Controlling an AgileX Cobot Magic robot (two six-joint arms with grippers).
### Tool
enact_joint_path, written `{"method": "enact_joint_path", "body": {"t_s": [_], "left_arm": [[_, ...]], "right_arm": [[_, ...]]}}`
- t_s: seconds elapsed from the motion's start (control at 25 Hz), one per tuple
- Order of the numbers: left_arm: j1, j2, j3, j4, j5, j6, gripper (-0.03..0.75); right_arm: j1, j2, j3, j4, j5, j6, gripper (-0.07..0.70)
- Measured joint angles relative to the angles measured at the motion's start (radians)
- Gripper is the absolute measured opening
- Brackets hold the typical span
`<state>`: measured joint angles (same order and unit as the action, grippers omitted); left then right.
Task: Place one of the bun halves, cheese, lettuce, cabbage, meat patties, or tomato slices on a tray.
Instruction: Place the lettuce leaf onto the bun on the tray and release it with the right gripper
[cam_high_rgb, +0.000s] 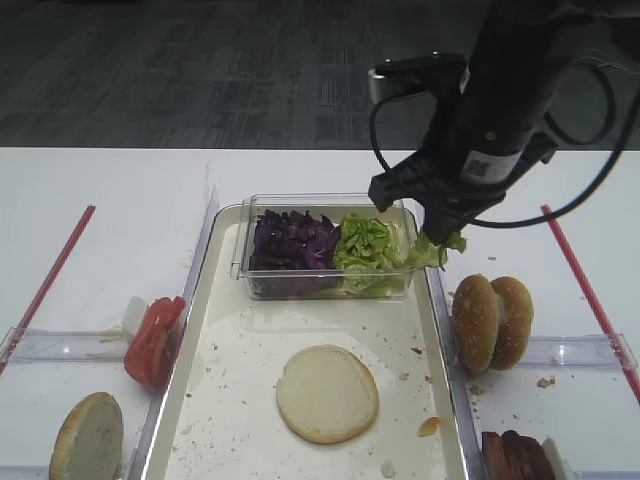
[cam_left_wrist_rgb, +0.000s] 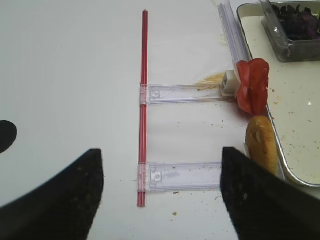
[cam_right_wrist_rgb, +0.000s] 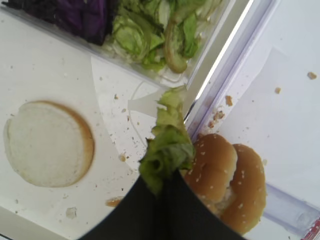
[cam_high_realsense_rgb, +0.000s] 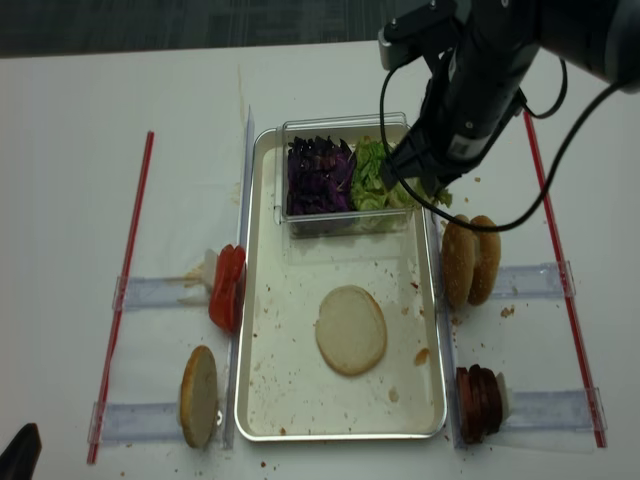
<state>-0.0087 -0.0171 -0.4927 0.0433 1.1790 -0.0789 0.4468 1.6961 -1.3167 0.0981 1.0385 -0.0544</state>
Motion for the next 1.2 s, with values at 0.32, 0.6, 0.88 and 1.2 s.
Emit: {"method": "enact_joint_path", "body": {"t_s": [0.32, 0.6, 0.88, 1.2], "left_arm": [[0.000, 0.000, 0.000, 0.000, 0.000, 0.000, 0.491], [0.000, 0.000, 0.000, 0.000, 0.000, 0.000, 0.491], [0.000, 0.000, 0.000, 0.000, 0.000, 0.000, 0.491], [0.000, 0.000, 0.000, 0.000, 0.000, 0.000, 0.491]], "right_arm": [[0.005, -0.075, 0.080, 0.023, -0.017, -0.012, 0.041], [0.169, -0.075, 0.083, 0.034, -0.046, 0.003, 0.041], [0.314, -0.076, 0.083, 0.046, -0.068, 0.043, 0.041], [0.317, 0.006, 0.083, 0.051, -0.064, 0.045, 0.041]]}}
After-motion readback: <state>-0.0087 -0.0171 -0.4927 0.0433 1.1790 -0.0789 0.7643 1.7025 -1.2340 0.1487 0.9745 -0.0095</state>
